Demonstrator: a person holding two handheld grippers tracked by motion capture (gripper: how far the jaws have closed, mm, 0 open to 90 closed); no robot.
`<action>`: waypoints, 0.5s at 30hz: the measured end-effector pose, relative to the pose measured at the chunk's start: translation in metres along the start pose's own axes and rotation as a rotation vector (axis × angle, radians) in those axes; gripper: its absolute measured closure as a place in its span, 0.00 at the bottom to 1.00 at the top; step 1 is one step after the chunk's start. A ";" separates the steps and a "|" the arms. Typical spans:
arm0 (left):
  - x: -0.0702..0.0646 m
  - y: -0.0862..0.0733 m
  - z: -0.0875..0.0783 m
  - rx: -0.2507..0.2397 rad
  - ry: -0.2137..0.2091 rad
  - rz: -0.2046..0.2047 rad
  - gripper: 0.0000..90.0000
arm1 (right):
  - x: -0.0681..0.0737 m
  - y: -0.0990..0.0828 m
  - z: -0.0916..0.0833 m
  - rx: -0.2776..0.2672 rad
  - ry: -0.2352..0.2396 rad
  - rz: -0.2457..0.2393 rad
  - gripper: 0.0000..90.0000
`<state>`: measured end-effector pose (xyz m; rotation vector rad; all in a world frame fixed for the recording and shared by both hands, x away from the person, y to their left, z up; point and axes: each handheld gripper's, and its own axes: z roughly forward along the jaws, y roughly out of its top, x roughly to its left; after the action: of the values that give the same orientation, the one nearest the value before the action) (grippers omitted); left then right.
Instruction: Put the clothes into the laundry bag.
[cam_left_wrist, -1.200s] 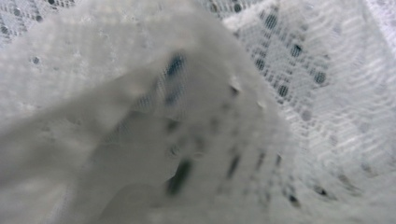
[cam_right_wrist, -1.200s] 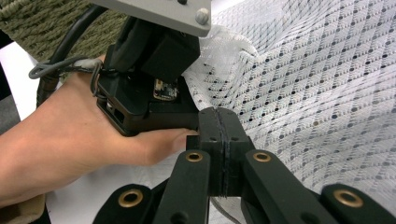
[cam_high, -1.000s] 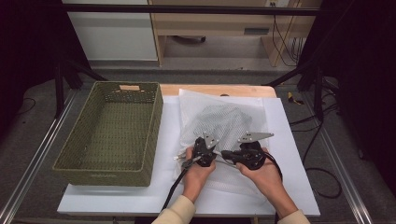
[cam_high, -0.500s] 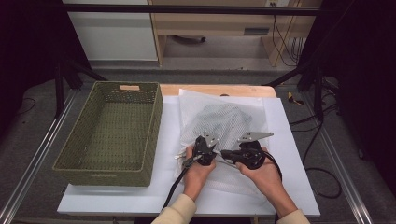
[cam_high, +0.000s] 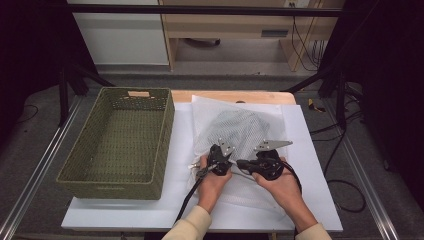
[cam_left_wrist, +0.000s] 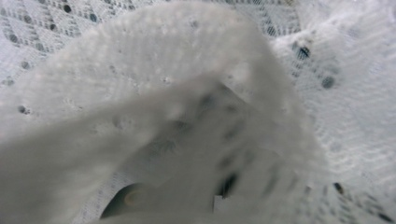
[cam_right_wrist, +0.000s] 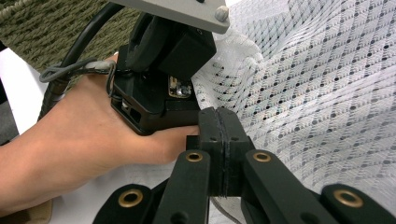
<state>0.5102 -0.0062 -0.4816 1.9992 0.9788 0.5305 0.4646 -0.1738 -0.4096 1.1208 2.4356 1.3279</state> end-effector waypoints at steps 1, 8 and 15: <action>0.000 0.001 0.000 0.004 0.000 0.005 1.00 | 0.000 0.000 0.000 -0.001 0.000 0.001 1.00; 0.000 0.003 0.003 0.010 0.006 0.006 1.00 | 0.000 0.001 0.000 -0.005 -0.002 0.000 1.00; -0.001 0.000 -0.006 0.036 -0.016 -0.013 1.00 | -0.001 -0.001 -0.002 -0.009 -0.002 -0.002 1.00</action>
<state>0.5056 -0.0039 -0.4787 2.0252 0.9973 0.4920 0.4640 -0.1759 -0.4095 1.1162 2.4264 1.3354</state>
